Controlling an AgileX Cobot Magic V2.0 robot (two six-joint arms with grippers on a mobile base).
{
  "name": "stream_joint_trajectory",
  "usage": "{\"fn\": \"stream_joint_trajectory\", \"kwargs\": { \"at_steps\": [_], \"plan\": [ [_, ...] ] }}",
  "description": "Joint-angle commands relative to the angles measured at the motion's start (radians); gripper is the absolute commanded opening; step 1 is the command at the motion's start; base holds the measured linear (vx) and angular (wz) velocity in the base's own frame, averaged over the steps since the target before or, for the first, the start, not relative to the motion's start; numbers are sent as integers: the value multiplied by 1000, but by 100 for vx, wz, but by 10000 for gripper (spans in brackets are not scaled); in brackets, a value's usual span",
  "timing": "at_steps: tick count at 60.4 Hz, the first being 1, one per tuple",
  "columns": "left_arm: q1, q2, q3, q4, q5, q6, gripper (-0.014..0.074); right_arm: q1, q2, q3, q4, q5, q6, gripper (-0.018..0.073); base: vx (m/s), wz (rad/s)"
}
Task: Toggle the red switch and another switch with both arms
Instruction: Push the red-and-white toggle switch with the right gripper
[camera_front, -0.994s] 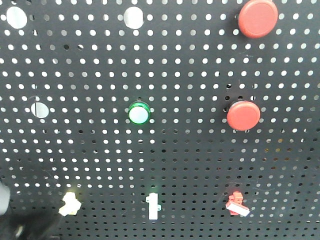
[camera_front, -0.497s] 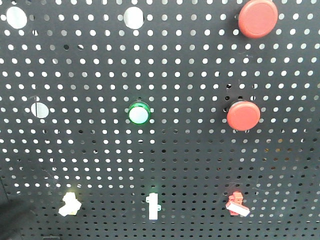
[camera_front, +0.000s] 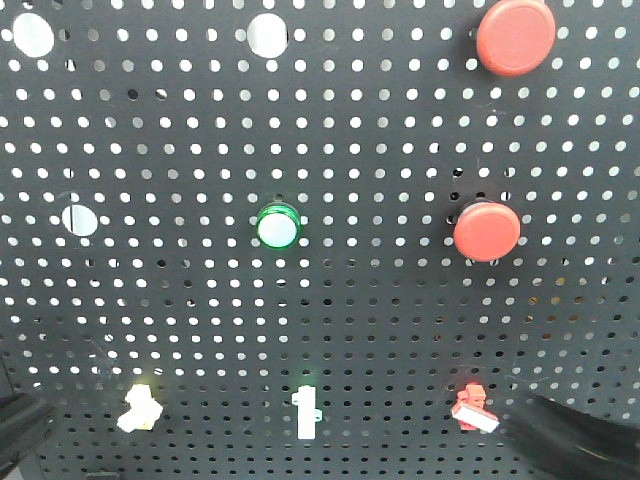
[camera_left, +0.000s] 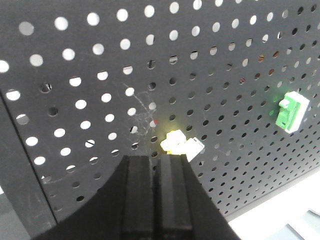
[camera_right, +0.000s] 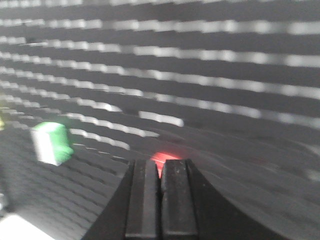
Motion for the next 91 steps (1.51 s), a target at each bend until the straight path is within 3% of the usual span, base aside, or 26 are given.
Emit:
{"fn": "stream_joint_trajectory", "kwargs": {
  "at_steps": [1,17,30,44,49,73,91],
  "plan": [
    [-2,-2,-32,1,-75,-3,2,21,64,-80,-8,-118,-11,-6,0,0],
    [-2,-2,-32,1,-74,-3,2,23,152,-128,17,-169,-9,-6,0,0],
    [-2,-2,-32,1,-72,-3,2,23,153,-128,84,42,28,-6,0,0],
    [-2,-2,-32,26,-73,-2,2,24,152,-128,100,333,110,-6,0,0],
    [-2,-2,-32,27,-73,-2,2,24,143,-128,108,378,110,-6,0,0],
    [-2,-2,-32,16,-72,-7,2,23,18,-128,111,207,110,-6,0,0],
    [-2,-2,-32,16,-72,-7,2,23,17,-128,111,203,110,-6,0,0]
  ]
}}
